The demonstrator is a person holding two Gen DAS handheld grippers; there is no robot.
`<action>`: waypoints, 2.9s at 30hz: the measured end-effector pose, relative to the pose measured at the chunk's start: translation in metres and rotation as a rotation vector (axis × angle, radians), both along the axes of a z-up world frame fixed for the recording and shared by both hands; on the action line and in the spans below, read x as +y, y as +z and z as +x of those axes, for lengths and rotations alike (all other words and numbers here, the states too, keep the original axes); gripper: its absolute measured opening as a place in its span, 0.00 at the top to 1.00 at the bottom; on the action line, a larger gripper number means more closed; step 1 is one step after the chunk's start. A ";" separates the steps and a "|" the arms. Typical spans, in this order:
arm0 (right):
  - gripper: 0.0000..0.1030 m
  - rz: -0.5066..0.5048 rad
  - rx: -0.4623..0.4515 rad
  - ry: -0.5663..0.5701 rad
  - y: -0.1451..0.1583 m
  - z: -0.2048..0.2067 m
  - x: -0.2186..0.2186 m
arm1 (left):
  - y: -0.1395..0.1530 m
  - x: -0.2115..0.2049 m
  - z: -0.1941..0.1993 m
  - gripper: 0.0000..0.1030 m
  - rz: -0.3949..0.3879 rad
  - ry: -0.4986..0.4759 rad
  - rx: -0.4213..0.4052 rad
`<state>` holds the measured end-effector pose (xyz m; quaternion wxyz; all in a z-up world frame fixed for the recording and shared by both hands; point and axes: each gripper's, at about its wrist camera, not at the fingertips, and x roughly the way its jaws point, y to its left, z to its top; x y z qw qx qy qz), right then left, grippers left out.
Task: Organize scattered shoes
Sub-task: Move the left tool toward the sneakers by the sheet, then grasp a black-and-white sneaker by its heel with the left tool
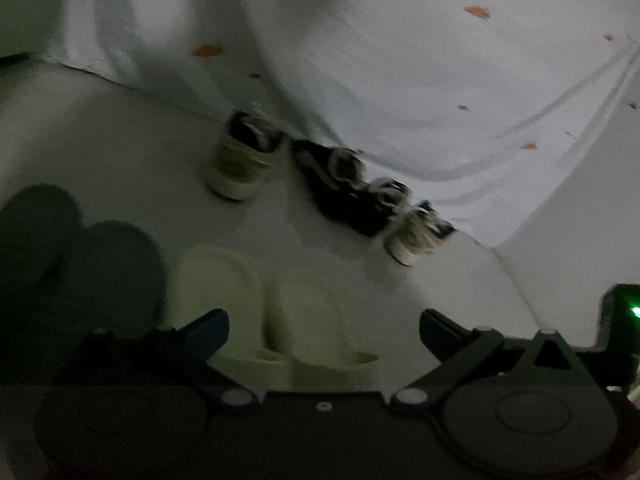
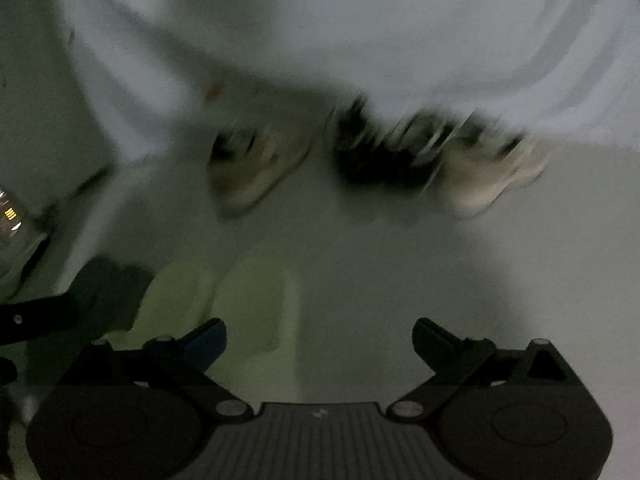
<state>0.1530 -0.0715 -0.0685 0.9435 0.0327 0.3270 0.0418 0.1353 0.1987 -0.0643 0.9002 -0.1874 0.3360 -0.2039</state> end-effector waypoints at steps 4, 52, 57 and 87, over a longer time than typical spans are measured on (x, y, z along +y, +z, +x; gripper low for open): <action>0.00 -0.056 -0.114 -0.095 0.006 -0.012 -0.033 | 0.011 -0.032 -0.005 0.00 0.029 -0.027 -0.043; 0.00 -0.050 0.076 -0.108 -0.041 0.160 -0.301 | -0.045 -0.325 0.277 0.54 0.257 0.164 0.185; 0.00 -0.050 0.091 -0.125 -0.042 0.156 -0.306 | -0.052 -0.324 0.274 0.62 0.195 0.176 0.196; 0.00 -0.033 0.068 -0.161 -0.025 0.111 -0.315 | -0.045 -0.322 0.196 0.60 0.080 0.099 0.234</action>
